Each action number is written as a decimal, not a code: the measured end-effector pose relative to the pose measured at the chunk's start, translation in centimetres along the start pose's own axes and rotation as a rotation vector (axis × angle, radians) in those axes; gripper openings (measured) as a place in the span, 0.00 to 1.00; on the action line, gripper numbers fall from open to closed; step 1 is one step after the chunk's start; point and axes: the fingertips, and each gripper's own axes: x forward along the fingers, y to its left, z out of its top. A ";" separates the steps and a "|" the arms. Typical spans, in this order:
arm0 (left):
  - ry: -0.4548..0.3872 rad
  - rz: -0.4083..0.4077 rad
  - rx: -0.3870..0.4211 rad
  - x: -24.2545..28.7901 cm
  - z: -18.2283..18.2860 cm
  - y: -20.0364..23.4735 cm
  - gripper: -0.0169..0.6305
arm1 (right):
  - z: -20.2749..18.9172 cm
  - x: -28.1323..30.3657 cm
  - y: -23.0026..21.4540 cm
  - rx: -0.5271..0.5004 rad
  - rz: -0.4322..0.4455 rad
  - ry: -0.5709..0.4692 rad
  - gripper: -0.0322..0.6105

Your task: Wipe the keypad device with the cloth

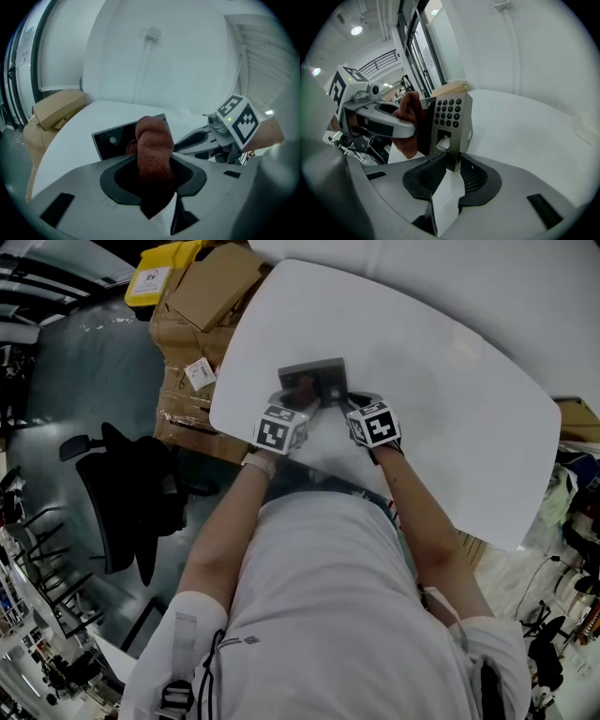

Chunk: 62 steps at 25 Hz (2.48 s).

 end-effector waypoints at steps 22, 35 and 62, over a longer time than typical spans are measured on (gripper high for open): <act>0.032 -0.182 -0.146 0.0 -3.7 -2.1 0.27 | -0.6 0.1 0.5 0.011 0.009 0.002 0.21; -0.132 -0.116 -0.049 -0.2 5.1 0.1 0.27 | -0.9 0.3 0.6 0.019 0.020 0.016 0.21; 0.108 -0.151 -0.183 2.2 -4.0 -1.2 0.26 | -1.3 0.4 0.7 0.033 0.035 0.013 0.21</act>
